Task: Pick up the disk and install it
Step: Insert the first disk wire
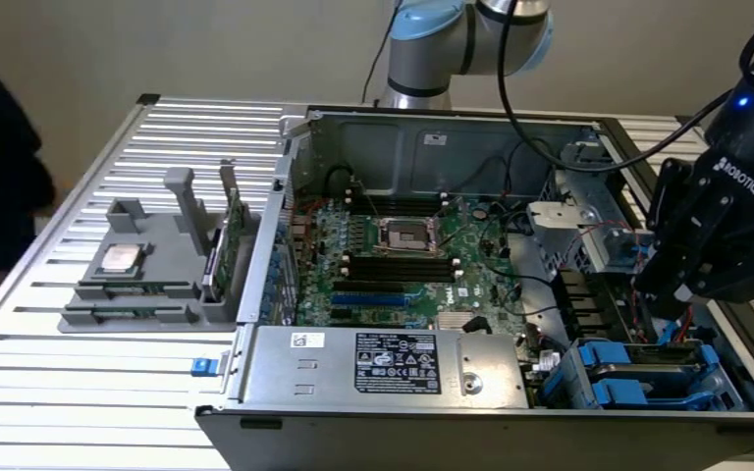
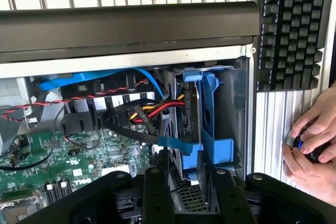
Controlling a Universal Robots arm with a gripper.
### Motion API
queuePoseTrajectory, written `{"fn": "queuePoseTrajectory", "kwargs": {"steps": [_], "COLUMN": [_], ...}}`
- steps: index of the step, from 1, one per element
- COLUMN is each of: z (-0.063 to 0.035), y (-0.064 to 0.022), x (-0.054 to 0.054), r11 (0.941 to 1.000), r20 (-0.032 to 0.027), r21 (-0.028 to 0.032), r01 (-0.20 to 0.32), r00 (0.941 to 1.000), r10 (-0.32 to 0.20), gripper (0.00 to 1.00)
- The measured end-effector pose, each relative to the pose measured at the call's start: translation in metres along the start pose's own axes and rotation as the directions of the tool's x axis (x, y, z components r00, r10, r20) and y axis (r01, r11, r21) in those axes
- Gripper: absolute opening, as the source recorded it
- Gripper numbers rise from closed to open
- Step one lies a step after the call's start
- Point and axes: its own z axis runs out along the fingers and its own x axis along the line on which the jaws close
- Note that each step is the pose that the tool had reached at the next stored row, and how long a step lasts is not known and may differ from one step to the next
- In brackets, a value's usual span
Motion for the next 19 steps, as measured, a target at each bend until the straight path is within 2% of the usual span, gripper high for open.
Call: {"fn": "queuePoseTrajectory", "kwargs": {"steps": [6,7,9,10,14,19], "z": [0.0014,0.0016,0.0018,0.0019,0.0028,0.0093], "y": [0.0006,0.0007,0.0008,0.0008,0.001,0.0021], "x": [0.0003,0.0004,0.0004,0.0004,0.0,-0.0029], "r11": [1.0,1.0,1.0,1.0,1.0,0.9999], "r20": [0.0001,0.0001,0.0003,0.0002,0.0001,0.0], "r21": [0.0001,0.0002,0.0005,0.0008,0.0026,0.0029], "r01": [0.001,0.001,0.001,0.001,0.002,0.017], "r00": [1.0,1.0,1.0,1.0,1.0,0.9999], "r10": [-0.001,-0.001,-0.001,-0.001,-0.002,-0.017], "gripper": [0.36,0.33,0.2,0.19,0.19,0.19]}}
